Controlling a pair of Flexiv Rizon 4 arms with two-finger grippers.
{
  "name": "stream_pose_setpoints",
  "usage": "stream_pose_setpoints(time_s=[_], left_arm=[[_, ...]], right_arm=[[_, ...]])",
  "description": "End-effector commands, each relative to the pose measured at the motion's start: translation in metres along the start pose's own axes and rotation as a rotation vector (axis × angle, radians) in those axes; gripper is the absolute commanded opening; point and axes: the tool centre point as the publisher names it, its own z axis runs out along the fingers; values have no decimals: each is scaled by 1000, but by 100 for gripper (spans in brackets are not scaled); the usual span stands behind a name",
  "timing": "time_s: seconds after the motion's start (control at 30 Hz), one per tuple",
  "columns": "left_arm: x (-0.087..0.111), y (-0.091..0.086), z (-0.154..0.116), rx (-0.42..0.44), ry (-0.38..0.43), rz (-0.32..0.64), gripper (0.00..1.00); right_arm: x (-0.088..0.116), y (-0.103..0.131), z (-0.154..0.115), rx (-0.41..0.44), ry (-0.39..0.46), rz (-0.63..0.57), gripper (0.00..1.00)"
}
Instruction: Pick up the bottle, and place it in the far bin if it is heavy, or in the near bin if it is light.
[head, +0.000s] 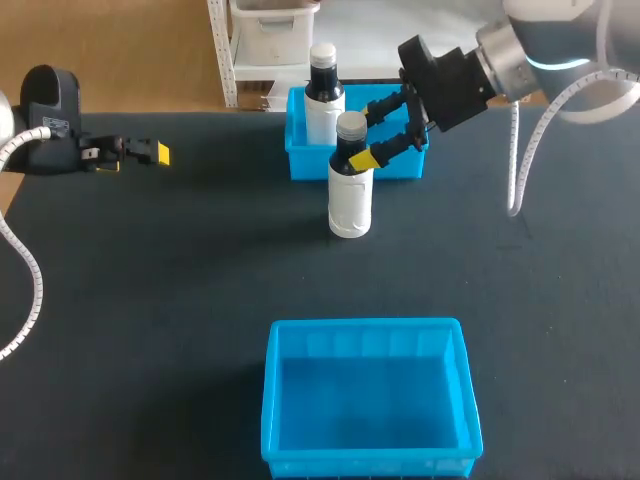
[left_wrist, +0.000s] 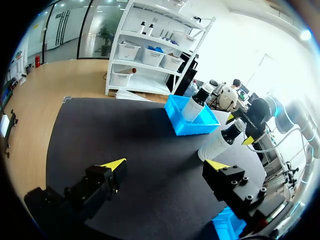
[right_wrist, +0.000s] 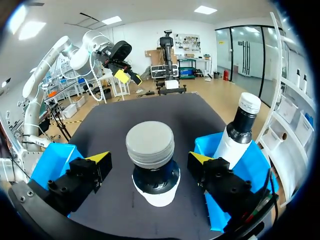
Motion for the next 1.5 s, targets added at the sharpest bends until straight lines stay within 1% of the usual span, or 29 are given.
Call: stream_pose_setpoints(time_s=[0.03, 0.57, 1.0, 1.5], left_arm=[[0, 0, 0, 0, 0, 0, 100], [0, 0, 0, 0, 0, 0, 100], [0, 0, 0, 0, 0, 0, 100], [0, 0, 0, 0, 0, 0, 100]], right_arm=[[-2, -9, 5, -16, 1, 1, 100], [1, -21, 9, -15, 5, 19, 100], [1, -25, 16, -23, 9, 24, 100], [3, -28, 14, -21, 11, 28, 100]])
